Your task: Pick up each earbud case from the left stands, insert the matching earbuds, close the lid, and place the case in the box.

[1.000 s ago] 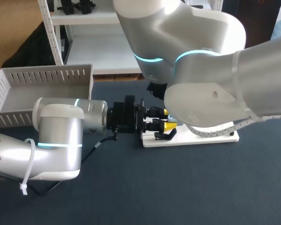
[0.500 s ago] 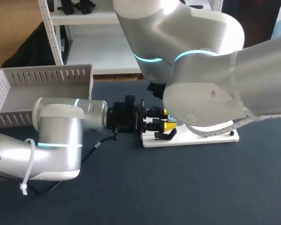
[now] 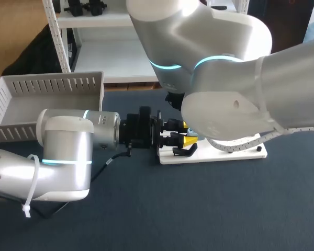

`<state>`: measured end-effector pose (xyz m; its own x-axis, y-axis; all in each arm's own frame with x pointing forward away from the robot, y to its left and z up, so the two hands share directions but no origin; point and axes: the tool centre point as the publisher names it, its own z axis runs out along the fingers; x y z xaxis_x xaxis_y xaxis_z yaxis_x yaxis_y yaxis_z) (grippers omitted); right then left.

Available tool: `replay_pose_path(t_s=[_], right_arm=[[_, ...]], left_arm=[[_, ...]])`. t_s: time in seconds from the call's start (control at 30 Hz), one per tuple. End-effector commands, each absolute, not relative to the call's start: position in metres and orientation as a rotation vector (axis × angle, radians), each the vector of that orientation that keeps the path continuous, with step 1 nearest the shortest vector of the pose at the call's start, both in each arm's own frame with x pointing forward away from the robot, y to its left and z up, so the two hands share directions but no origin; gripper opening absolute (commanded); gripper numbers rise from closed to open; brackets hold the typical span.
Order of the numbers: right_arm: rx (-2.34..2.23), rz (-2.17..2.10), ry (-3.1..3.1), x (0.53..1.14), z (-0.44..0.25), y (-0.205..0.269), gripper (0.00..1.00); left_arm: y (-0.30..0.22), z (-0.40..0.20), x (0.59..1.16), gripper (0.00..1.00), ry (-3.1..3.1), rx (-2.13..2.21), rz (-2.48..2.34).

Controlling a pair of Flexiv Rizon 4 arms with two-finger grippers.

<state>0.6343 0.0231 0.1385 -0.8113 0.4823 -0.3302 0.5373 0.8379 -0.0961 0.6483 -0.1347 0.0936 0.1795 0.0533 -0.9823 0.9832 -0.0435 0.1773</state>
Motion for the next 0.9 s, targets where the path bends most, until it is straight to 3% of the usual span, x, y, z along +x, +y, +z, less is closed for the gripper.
replay_pose_path(t_s=[0.03, 0.57, 0.6, 0.63, 0.7, 0.73, 0.9], right_arm=[[0.777, -0.277, 2.725, 0.636, 0.137, 0.024, 0.00], [0.788, -0.316, 2.731, 0.638, 0.129, 0.022, 0.00], [0.789, -0.316, 2.731, 0.638, 0.129, 0.022, 0.28], [0.791, -0.315, 2.730, 0.637, 0.130, 0.022, 0.43], [0.793, -0.313, 2.728, 0.635, 0.134, 0.022, 0.51], [0.792, -0.306, 2.725, 0.634, 0.138, 0.021, 0.62], [0.804, -0.161, 2.713, 0.621, 0.165, 0.014, 0.49]], left_arm=[[-0.135, 0.093, 0.647, 0.00, 1.097, 1.355, -1.071], [-0.135, 0.093, 0.647, 0.00, 1.097, 1.355, -1.071], [-0.135, 0.093, 0.647, 0.00, 1.097, 1.355, -1.071], [-0.135, 0.093, 0.647, 0.00, 1.097, 1.355, -1.071], [-0.135, 0.093, 0.647, 0.00, 1.097, 1.355, -1.071], [-0.135, 0.093, 0.647, 0.00, 1.097, 1.355, -1.071], [-0.135, 0.093, 0.647, 0.00, 1.097, 1.355, -1.071]])
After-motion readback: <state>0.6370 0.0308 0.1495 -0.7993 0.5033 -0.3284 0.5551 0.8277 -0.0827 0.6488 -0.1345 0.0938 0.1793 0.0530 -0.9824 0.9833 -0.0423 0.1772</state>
